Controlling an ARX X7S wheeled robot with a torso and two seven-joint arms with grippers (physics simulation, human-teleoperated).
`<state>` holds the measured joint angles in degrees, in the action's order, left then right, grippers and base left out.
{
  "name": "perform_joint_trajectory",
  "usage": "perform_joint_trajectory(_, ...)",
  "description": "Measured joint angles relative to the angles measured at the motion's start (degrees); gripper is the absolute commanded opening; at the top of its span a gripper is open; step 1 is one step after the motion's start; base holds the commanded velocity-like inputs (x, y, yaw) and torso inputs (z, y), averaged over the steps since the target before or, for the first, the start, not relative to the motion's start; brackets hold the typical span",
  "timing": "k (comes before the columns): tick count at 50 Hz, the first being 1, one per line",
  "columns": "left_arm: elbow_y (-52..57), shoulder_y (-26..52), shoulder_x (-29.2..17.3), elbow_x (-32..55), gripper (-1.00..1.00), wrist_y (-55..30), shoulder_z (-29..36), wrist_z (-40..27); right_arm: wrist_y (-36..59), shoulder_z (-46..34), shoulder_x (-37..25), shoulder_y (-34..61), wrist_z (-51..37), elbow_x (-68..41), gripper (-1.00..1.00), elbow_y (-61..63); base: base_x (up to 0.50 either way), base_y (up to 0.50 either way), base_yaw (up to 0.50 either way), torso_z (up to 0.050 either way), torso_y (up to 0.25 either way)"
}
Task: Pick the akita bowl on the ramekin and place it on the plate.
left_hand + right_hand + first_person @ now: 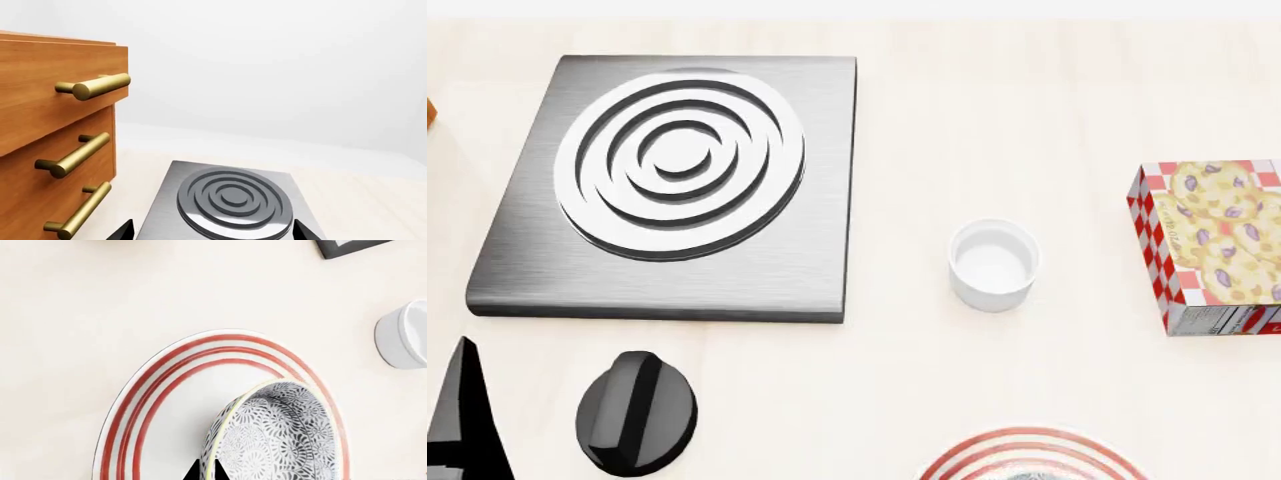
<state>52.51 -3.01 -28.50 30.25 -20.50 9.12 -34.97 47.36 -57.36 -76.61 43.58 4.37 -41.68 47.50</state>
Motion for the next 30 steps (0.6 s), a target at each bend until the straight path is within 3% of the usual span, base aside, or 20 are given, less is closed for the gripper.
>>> perform_joint_trajectory(30,0.2,0.1,-0.7,0.8,1.00,0.4,0.1,-0.9,-5.1,-2.6,3.0,-4.1,-1.6,2.8,-1.00,-4.2,0.00,0.00,0.00,0.000,0.000)
